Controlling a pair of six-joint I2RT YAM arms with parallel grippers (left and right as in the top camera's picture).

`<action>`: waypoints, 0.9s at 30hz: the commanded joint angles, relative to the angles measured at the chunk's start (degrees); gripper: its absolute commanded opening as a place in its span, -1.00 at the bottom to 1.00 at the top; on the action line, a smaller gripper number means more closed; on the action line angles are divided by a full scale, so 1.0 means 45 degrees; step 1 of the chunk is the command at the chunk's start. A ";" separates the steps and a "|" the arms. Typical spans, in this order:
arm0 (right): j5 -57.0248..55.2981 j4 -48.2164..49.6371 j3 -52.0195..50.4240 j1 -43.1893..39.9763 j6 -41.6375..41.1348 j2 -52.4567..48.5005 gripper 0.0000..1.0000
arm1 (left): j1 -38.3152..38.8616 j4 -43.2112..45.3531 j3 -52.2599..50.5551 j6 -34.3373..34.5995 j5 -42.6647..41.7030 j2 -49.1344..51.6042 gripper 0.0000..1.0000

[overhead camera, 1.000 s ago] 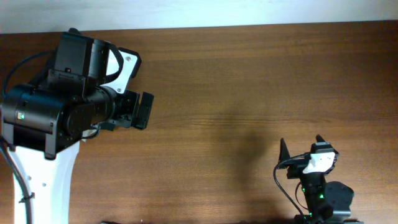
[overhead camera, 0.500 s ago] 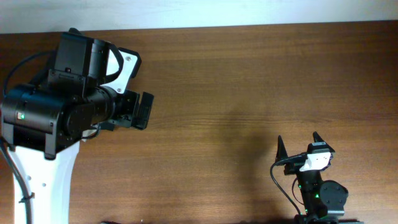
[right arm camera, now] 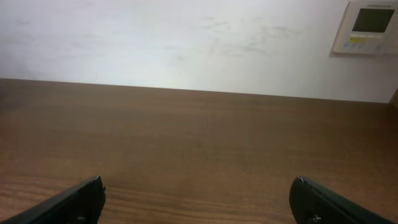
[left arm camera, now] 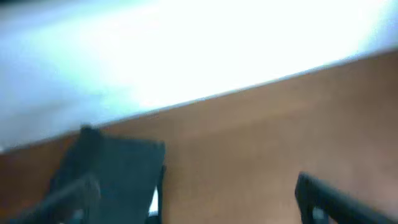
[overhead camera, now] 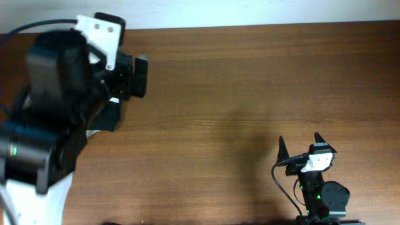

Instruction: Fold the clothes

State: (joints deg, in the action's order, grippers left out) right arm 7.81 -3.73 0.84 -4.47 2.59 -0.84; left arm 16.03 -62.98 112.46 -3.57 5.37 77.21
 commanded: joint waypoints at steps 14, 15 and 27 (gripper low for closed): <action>0.0126 0.0029 -0.0117 -0.0015 -0.0005 0.0107 0.96 | -0.3016 1.0365 -1.8870 0.0073 -0.0680 -1.3226 0.99; 0.0126 0.0029 -0.0117 -0.0015 -0.0005 0.0107 0.97 | -0.3016 1.0627 -1.9696 0.0078 -0.0690 -1.3954 0.98; 0.0126 0.0029 -0.0117 -0.0015 -0.0005 0.0107 0.98 | -0.3016 1.4042 -2.4878 0.0073 -0.0957 -1.7097 0.98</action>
State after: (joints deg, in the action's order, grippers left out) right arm 7.84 -3.57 0.78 -4.47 2.61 -0.80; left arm 2.81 -0.84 3.27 -3.55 1.91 0.80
